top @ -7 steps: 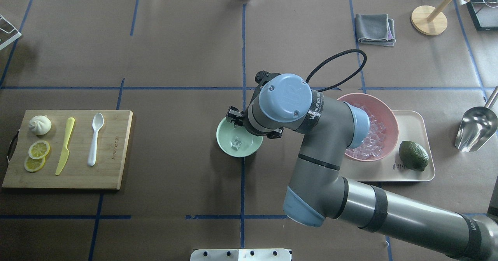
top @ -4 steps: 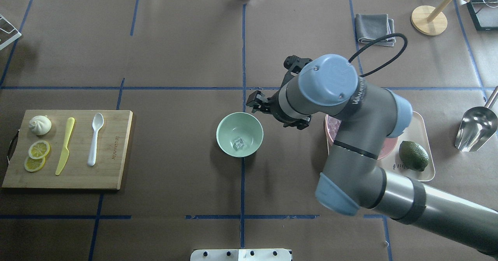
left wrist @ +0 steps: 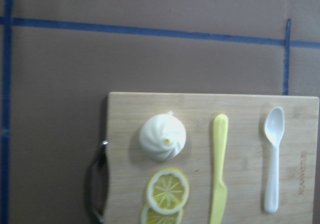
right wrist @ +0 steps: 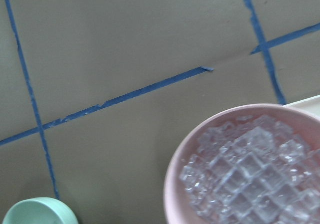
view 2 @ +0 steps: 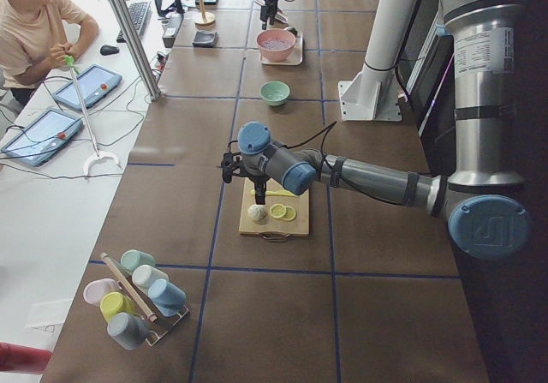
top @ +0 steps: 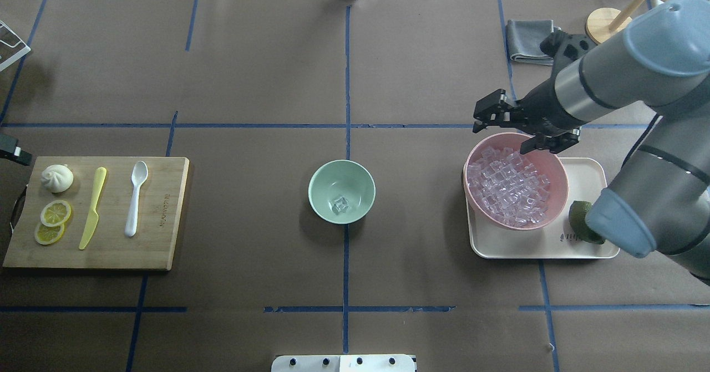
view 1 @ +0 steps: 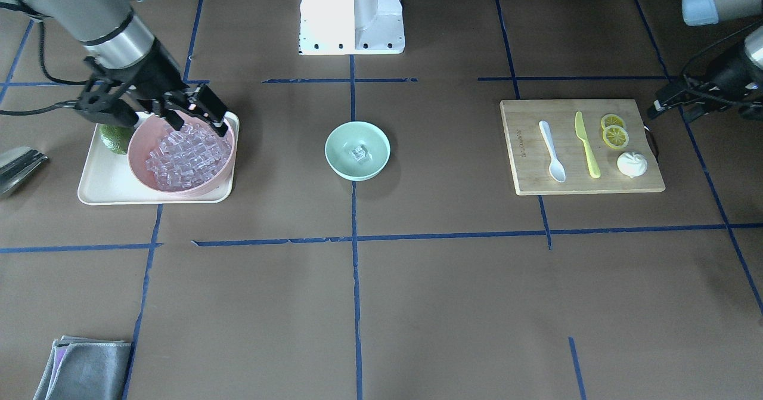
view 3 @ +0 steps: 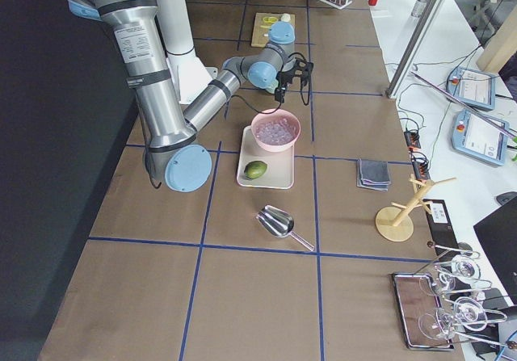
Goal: Put spoon and ice into bowl
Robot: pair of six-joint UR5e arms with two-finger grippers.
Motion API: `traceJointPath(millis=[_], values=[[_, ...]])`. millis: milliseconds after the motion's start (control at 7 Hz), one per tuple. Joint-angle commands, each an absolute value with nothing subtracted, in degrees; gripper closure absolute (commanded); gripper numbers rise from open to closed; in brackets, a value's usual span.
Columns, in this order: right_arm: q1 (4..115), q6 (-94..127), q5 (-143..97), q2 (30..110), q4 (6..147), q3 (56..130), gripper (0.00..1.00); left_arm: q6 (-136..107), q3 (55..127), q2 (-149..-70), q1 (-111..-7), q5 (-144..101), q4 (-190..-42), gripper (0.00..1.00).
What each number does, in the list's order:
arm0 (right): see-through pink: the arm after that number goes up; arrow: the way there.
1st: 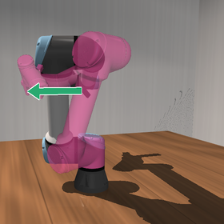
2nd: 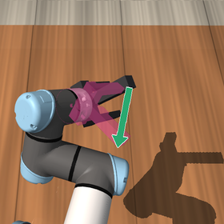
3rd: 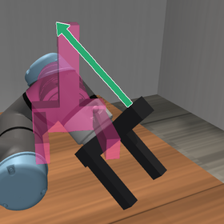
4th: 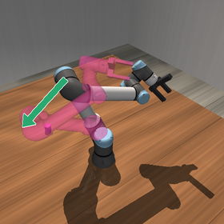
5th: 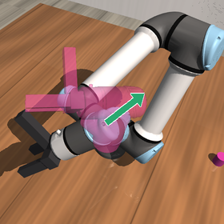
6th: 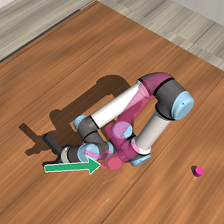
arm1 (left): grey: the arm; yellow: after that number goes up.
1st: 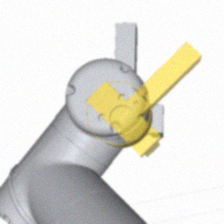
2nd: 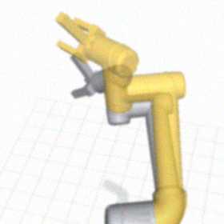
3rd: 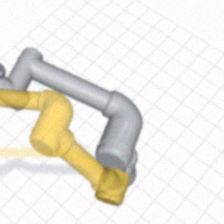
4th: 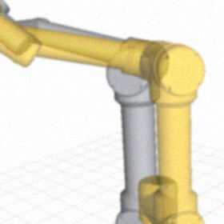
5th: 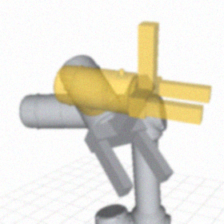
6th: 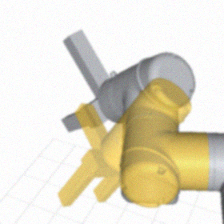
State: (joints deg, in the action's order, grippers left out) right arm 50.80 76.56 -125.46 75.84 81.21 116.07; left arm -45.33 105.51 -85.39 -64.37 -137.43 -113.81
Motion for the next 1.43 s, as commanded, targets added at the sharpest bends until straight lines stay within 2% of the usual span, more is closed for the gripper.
traceJointPath(millis=[0, 143, 429, 571, 714, 1000, 1286], values=[[60.69, 61.77, -132.25, 84.94, 81.12, 117.24, 0.01, -57.00, 104.69, -90.94, -53.58, -126.53, -115.49, 0.02], [63.78, 54.48, -133.49, 88.82, 81.12, 117.68, 0.01, -59.65, 103.55, -92.97, -48.39, -122.47, -115.31, 0.02], [64.51, 50.28, -133.51, 90.70, 81.12, 117.60, 0.01, -62.74, 101.96, -94.48, -42.82, -119.10, -115.14, 0.06], [64.51, 50.27, -133.51, 90.79, 81.12, 117.60, 0.01, -62.67, 101.43, -94.13, -42.72, -119.09, -115.22, 0.11], [64.51, 50.27, -133.51, 90.79, 81.12, 117.60, 0.01, -62.67, 101.34, -93.61, -42.71, -119.00, -115.14, 0.22], [64.51, 50.27, -133.51, 90.79, 81.12, 117.69, 0.01, -62.67, 101.07, -93.78, -42.71, -119.00, -115.14, 0.32], [64.69, 50.27, -133.59, 90.88, 81.12, 117.69, 0.01, -62.58, 100.99, -93.87, -42.71, -118.92, -115.14, 0.35]])
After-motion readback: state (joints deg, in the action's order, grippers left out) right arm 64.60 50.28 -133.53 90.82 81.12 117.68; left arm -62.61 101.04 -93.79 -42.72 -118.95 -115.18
